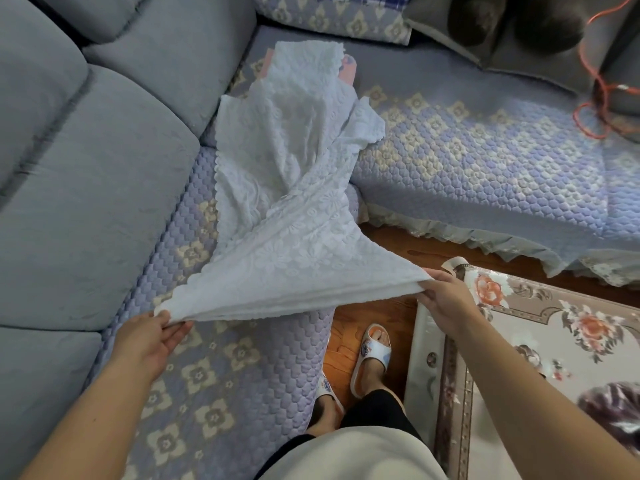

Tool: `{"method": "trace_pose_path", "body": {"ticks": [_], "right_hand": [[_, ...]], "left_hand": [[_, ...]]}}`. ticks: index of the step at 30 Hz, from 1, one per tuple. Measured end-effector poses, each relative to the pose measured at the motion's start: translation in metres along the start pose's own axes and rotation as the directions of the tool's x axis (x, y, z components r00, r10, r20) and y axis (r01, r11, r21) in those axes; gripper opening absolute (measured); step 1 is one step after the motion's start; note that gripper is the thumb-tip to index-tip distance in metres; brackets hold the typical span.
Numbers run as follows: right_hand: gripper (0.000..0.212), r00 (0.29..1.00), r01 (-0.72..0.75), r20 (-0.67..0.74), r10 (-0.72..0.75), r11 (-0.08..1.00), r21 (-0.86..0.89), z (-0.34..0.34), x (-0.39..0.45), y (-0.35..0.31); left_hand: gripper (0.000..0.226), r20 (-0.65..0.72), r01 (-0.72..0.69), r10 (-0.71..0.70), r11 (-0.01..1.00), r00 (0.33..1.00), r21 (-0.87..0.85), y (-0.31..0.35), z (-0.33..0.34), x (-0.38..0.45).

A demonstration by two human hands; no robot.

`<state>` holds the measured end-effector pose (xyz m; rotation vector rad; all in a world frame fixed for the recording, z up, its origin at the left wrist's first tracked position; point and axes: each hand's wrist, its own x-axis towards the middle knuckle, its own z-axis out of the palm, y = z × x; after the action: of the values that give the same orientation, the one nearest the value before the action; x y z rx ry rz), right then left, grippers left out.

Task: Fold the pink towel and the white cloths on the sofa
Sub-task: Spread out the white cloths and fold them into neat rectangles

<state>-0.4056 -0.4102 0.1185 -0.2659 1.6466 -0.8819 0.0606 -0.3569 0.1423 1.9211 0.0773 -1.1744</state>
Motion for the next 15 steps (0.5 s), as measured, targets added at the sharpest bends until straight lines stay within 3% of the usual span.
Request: {"method": "trace_pose_path", "body": {"ticks": [3, 5, 7, 9, 12, 13, 15], "right_hand": [[0.016, 0.921, 0.030, -0.353, -0.163, 0.935, -0.352, 0.007, 0.008, 0.009], [0.017, 0.835, 0.058, -0.434, -0.338, 0.839, -0.541, 0.014, 0.007, 0.013], [0.021, 0.803, 0.076, -0.438, -0.404, 0.799, -0.597, 0.019, 0.004, 0.012], [0.022, 0.790, 0.104, -0.387, -0.475, 0.727, -0.679, 0.018, 0.002, 0.011], [0.023, 0.820, 0.192, -0.156, -0.551, 0.520, -0.832, 0.008, -0.006, 0.008], [0.023, 0.834, 0.211, -0.069, -0.547, 0.432, -0.877, 0.003, -0.007, 0.006], [0.025, 0.900, 0.215, 0.023, -0.436, 0.397, -0.892, -0.005, -0.012, -0.004]], "left_hand": [[0.040, -0.011, -0.015, 0.015, 1.000, 1.000, -0.006, -0.001, 0.002, -0.001], [0.041, -0.018, -0.030, 0.029, 0.999, 0.999, -0.012, -0.002, 0.003, -0.002], [0.042, -0.021, -0.036, 0.035, 0.999, 0.999, -0.015, -0.006, 0.003, -0.002], [0.043, -0.020, -0.043, 0.043, 0.999, 0.999, -0.002, -0.007, 0.002, -0.004], [0.042, -0.022, -0.069, 0.070, 0.997, 0.997, 0.035, -0.006, -0.001, -0.006], [0.041, -0.021, -0.078, 0.079, 0.995, 0.997, 0.057, -0.004, -0.003, -0.009], [0.038, -0.002, -0.096, 0.096, 0.989, 0.995, 0.112, 0.001, -0.008, -0.013]]}}
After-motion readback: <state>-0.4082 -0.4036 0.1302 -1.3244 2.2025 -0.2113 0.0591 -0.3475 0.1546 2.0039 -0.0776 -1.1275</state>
